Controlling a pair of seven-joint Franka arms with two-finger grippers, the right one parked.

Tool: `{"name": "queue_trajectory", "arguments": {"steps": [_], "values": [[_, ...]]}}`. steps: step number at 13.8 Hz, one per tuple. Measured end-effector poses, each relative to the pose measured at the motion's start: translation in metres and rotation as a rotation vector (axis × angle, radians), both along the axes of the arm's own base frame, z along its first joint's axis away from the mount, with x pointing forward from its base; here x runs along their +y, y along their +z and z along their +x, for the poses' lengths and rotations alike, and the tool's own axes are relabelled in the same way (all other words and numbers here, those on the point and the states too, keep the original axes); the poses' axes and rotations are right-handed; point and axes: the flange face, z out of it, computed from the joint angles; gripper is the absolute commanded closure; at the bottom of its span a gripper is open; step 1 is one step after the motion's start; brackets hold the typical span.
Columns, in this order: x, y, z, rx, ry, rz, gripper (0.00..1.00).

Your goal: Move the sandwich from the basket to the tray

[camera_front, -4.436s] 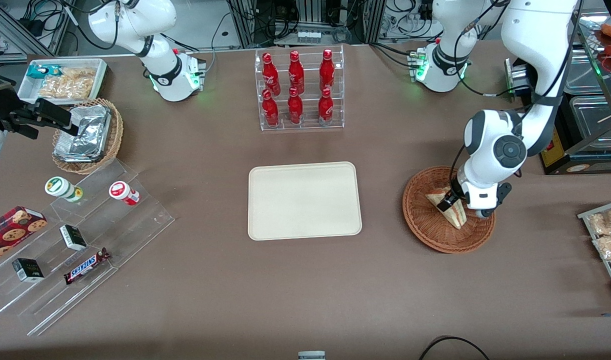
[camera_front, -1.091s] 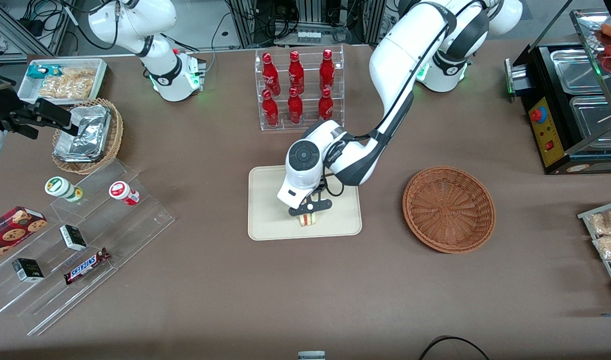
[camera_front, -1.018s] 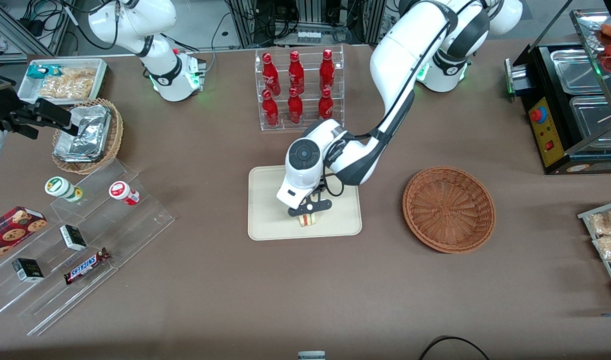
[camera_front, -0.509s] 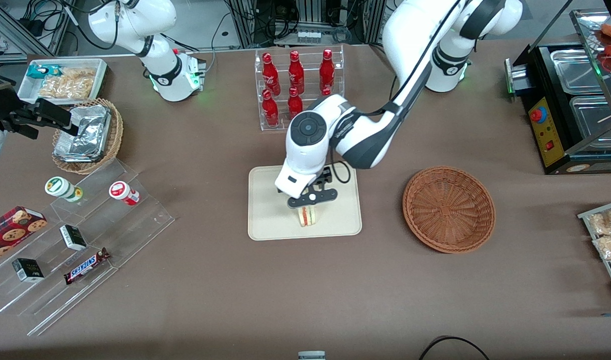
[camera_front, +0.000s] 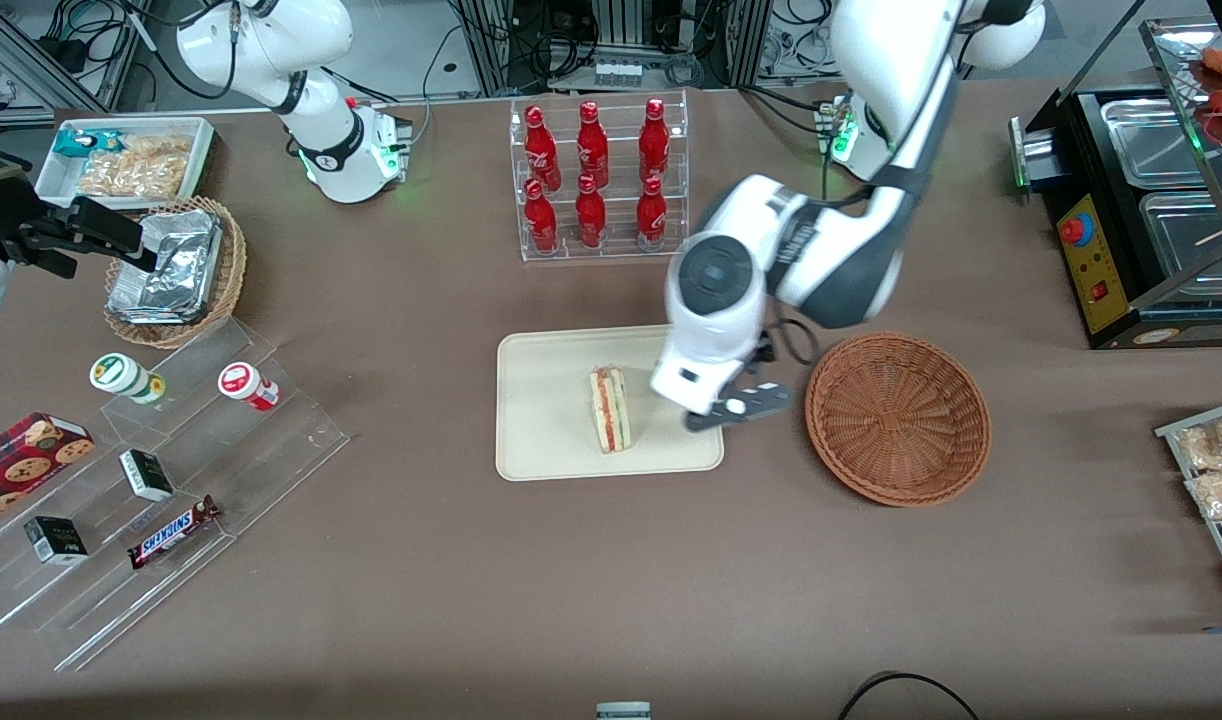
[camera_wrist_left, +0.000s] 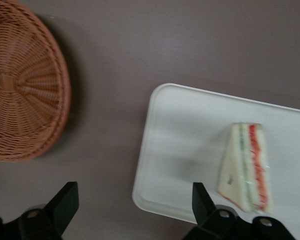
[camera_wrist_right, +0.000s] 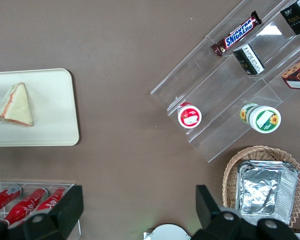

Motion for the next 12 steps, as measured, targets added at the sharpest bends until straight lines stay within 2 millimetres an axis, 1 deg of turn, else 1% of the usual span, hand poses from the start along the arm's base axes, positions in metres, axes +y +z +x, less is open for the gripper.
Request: {"name": "queue_trajectory", "arguments": {"steps": [1, 3, 6, 8, 10, 12], "values": [[0.02, -0.002, 0.005, 0.01, 0.004, 0.01, 0.0], [0.051, -0.002, 0.014, 0.02, 0.015, 0.018, 0.0], [0.088, 0.01, 0.028, 0.005, 0.051, 0.024, 0.0], [0.109, 0.031, 0.028, 0.006, 0.054, 0.016, 0.0], [0.153, 0.056, 0.029, 0.069, 0.015, -0.025, 0.0], [0.202, 0.085, 0.029, 0.099, -0.021, -0.085, 0.0]]}}
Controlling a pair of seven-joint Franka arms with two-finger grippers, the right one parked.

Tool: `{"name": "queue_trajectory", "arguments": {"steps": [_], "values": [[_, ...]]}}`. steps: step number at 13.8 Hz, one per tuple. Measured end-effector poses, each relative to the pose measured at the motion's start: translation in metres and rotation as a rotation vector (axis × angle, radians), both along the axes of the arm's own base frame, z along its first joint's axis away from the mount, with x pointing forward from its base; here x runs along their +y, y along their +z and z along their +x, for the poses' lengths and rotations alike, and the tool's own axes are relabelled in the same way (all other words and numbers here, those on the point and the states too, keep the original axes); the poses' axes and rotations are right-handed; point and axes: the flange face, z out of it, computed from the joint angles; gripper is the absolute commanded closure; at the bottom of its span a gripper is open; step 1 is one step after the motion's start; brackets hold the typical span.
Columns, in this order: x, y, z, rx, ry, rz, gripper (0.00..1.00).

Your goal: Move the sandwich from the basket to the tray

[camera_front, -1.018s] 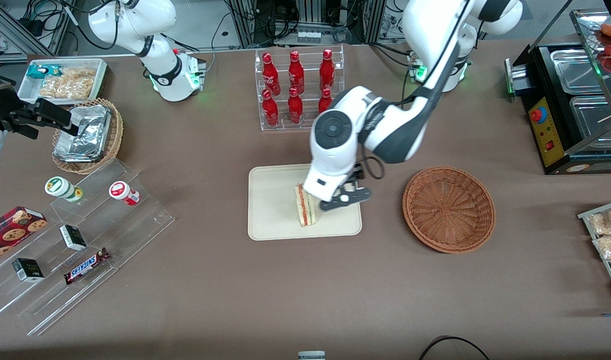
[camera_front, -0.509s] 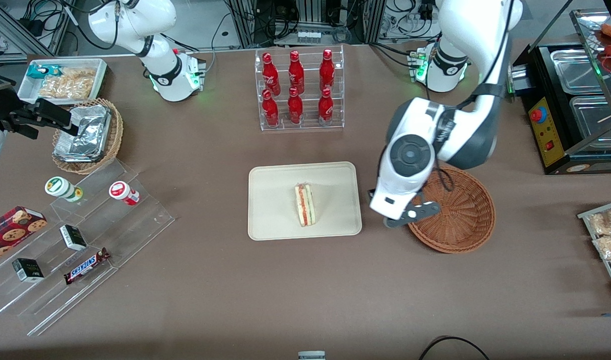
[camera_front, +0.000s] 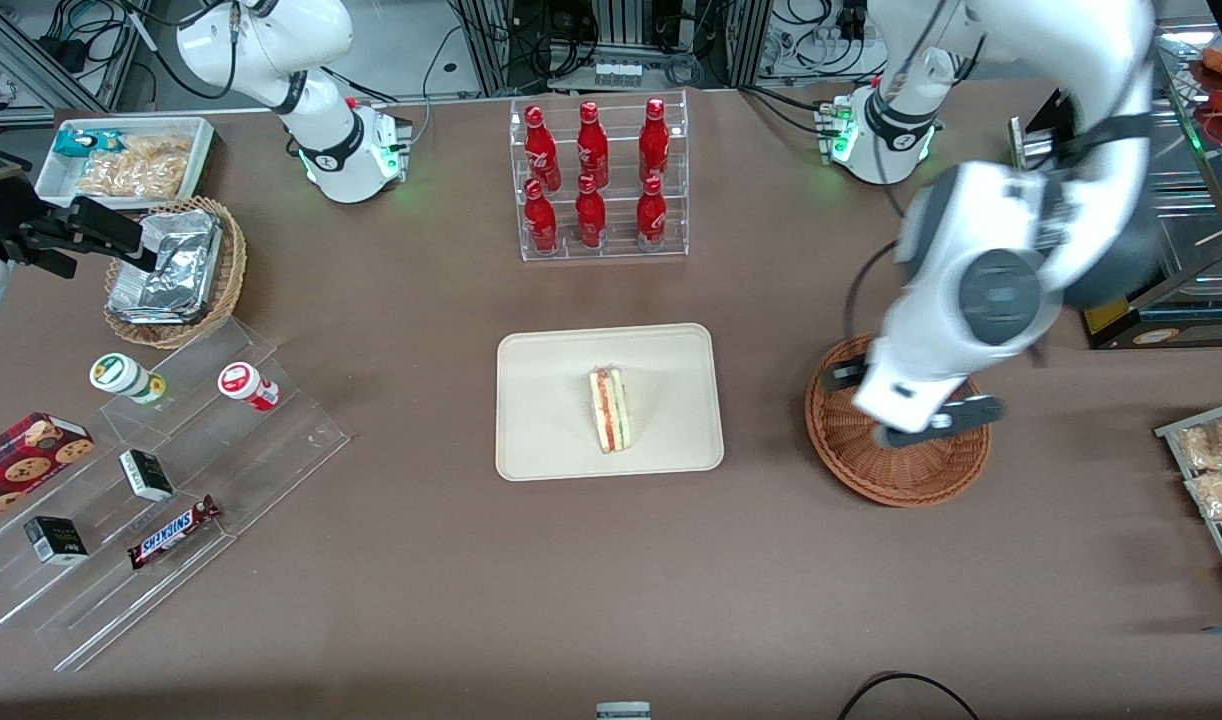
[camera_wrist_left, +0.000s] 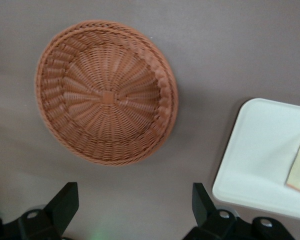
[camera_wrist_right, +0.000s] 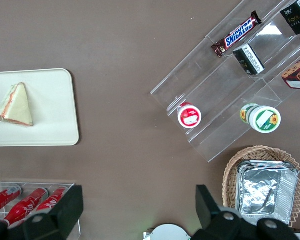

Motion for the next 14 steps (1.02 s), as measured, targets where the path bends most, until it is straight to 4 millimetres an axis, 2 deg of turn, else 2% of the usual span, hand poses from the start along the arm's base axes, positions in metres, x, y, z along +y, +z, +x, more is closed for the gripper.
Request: {"name": "queue_trajectory", "arguments": {"steps": [3, 7, 10, 14], "values": [[0.054, 0.041, -0.011, 0.015, -0.062, -0.023, 0.0], [0.109, 0.09, -0.042, 0.055, -0.178, -0.039, 0.0], [0.125, 0.111, -0.064, 0.039, -0.199, -0.038, 0.0], [0.145, 0.124, -0.071, 0.013, -0.175, -0.042, 0.0]]}}
